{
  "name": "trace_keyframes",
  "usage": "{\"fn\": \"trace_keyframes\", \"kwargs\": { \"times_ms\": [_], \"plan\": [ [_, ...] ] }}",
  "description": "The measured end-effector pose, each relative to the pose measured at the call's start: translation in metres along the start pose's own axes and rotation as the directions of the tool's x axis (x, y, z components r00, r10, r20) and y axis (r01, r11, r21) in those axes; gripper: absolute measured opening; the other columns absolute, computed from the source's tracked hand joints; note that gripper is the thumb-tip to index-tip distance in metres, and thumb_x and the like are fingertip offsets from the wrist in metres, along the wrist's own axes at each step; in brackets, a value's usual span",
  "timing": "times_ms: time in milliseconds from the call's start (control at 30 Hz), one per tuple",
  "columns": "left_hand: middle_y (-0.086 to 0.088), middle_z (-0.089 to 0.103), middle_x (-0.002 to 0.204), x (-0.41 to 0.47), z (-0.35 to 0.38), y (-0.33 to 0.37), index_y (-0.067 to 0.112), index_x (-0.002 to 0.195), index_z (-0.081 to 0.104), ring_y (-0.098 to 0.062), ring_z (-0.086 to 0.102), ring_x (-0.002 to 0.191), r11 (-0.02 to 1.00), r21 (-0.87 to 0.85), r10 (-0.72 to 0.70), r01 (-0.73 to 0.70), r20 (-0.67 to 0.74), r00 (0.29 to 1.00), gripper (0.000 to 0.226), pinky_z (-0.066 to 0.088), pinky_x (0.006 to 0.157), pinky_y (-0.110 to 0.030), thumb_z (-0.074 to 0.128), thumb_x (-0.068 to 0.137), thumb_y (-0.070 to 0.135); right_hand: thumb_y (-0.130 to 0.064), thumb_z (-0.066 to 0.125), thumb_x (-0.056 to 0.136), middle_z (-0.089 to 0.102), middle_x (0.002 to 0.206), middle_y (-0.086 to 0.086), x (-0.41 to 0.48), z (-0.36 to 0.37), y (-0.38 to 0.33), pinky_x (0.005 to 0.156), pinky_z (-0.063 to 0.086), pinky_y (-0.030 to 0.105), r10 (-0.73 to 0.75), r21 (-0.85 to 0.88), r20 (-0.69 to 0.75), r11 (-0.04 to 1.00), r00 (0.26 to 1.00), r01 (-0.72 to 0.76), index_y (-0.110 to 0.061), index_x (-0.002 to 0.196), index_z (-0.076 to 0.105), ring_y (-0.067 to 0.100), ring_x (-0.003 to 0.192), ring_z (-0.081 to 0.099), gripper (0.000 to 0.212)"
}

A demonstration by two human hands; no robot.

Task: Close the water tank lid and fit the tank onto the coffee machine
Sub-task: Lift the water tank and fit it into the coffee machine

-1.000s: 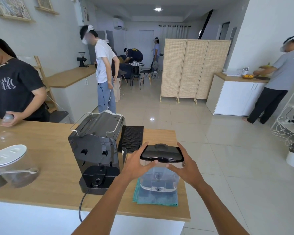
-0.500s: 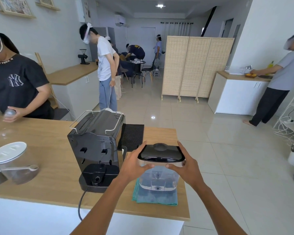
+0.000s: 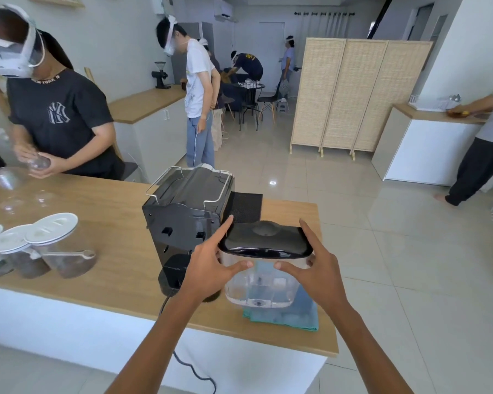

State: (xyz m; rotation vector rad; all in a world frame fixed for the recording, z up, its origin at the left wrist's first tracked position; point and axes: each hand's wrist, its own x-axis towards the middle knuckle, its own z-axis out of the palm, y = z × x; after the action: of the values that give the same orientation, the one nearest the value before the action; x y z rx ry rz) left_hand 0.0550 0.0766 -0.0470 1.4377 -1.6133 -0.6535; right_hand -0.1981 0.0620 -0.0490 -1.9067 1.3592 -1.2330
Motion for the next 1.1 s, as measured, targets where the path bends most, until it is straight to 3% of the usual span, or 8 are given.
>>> {"fn": "trace_keyframes", "kwargs": {
  "times_ms": [200, 333, 433, 533, 667, 833, 1000, 1100],
  "plan": [
    [0.001, 0.057, 0.097, -0.012, -0.046, -0.012, 0.041, 0.157, 0.028, -0.015, 0.050, 0.089, 0.999, -0.035, 0.006, -0.008, -0.061, 0.998, 0.107, 0.044, 0.080, -0.031, 0.081, 0.066, 0.060, -0.057, 0.087, 0.061, 0.060, 0.124, -0.034, 0.005, 0.039, -0.033, 0.085, 0.053, 0.020, -0.021, 0.037, -0.014, 0.999, 1.000, 0.021, -0.043, 0.154, 0.035, -0.001, 0.098, 0.062, 0.107],
    [-0.001, 0.056, 0.096, -0.016, -0.078, -0.027, 0.047, 0.155, 0.027, -0.019, 0.054, 0.080, 0.998, -0.068, -0.004, -0.001, -0.077, 0.997, 0.106, 0.047, 0.079, -0.033, 0.083, 0.067, 0.059, -0.067, 0.082, 0.057, 0.068, 0.107, -0.024, 0.009, 0.069, -0.058, 0.074, 0.046, 0.009, 0.008, 0.059, -0.016, 0.998, 1.000, -0.008, -0.045, 0.153, 0.035, -0.007, 0.074, 0.056, 0.109],
    [-0.001, 0.058, 0.097, -0.013, -0.103, -0.038, 0.048, 0.155, 0.027, -0.017, 0.053, 0.080, 0.998, -0.057, -0.013, 0.008, -0.090, 0.996, 0.104, 0.058, 0.084, -0.047, 0.085, 0.068, 0.054, -0.077, 0.076, 0.053, 0.053, 0.064, -0.008, 0.013, 0.093, -0.072, 0.056, 0.041, 0.015, 0.041, 0.056, -0.039, 0.998, 0.998, -0.039, -0.046, 0.154, 0.032, 0.006, 0.056, 0.043, 0.114],
    [0.003, 0.054, 0.099, -0.007, -0.126, -0.050, 0.046, 0.155, 0.027, -0.036, 0.065, 0.092, 0.999, -0.042, -0.011, 0.007, -0.083, 0.996, 0.103, 0.057, 0.089, -0.053, 0.085, 0.070, 0.053, -0.075, 0.078, 0.053, 0.058, 0.072, 0.015, 0.018, 0.117, -0.083, 0.056, 0.044, 0.026, 0.086, 0.069, -0.056, 0.994, 0.995, -0.082, -0.052, 0.153, 0.029, 0.007, 0.053, 0.037, 0.114],
    [0.006, 0.050, 0.101, 0.004, -0.149, -0.069, 0.044, 0.157, 0.027, -0.015, 0.055, 0.092, 0.997, -0.082, 0.009, -0.015, -0.062, 0.998, 0.106, 0.052, 0.089, -0.033, 0.084, 0.068, 0.055, -0.080, 0.075, 0.052, 0.052, 0.062, -0.007, 0.025, 0.145, -0.095, 0.053, 0.040, 0.015, 0.081, 0.069, -0.078, 0.995, 0.994, -0.076, -0.051, 0.154, 0.026, 0.008, 0.053, 0.040, 0.117],
    [0.010, 0.059, 0.145, 0.018, -0.167, -0.080, 0.039, 0.157, 0.029, -0.008, 0.057, 0.131, 0.991, -0.122, 0.050, -0.058, -0.068, 0.996, 0.101, 0.046, 0.113, -0.036, 0.087, 0.074, 0.040, -0.081, 0.075, 0.052, 0.060, 0.101, -0.051, 0.033, 0.170, -0.106, 0.073, 0.054, 0.017, 0.068, 0.060, -0.100, 0.996, 0.993, -0.063, -0.044, 0.157, 0.023, 0.009, 0.080, 0.066, 0.123],
    [0.004, 0.051, 0.155, 0.026, -0.172, -0.088, 0.034, 0.159, 0.028, -0.014, 0.047, 0.144, 0.988, -0.141, 0.051, -0.060, -0.068, 0.996, 0.103, 0.042, 0.117, -0.045, 0.087, 0.075, 0.035, -0.066, 0.081, 0.063, 0.070, 0.124, -0.018, 0.034, 0.185, -0.116, 0.090, 0.055, 0.029, 0.071, 0.051, -0.134, 0.997, 0.988, -0.064, -0.042, 0.159, 0.017, -0.002, 0.086, 0.061, 0.117],
    [0.003, 0.050, 0.155, 0.028, -0.173, -0.091, 0.038, 0.158, 0.027, -0.020, 0.045, 0.146, 0.990, -0.131, 0.051, -0.060, -0.067, 0.996, 0.102, 0.041, 0.117, -0.047, 0.085, 0.074, 0.042, -0.061, 0.081, 0.066, 0.069, 0.127, -0.018, 0.035, 0.192, -0.117, 0.092, 0.055, 0.027, 0.085, 0.045, -0.147, 0.996, 0.985, -0.079, -0.049, 0.157, 0.015, 0.000, 0.095, 0.065, 0.113]
  ]
}}
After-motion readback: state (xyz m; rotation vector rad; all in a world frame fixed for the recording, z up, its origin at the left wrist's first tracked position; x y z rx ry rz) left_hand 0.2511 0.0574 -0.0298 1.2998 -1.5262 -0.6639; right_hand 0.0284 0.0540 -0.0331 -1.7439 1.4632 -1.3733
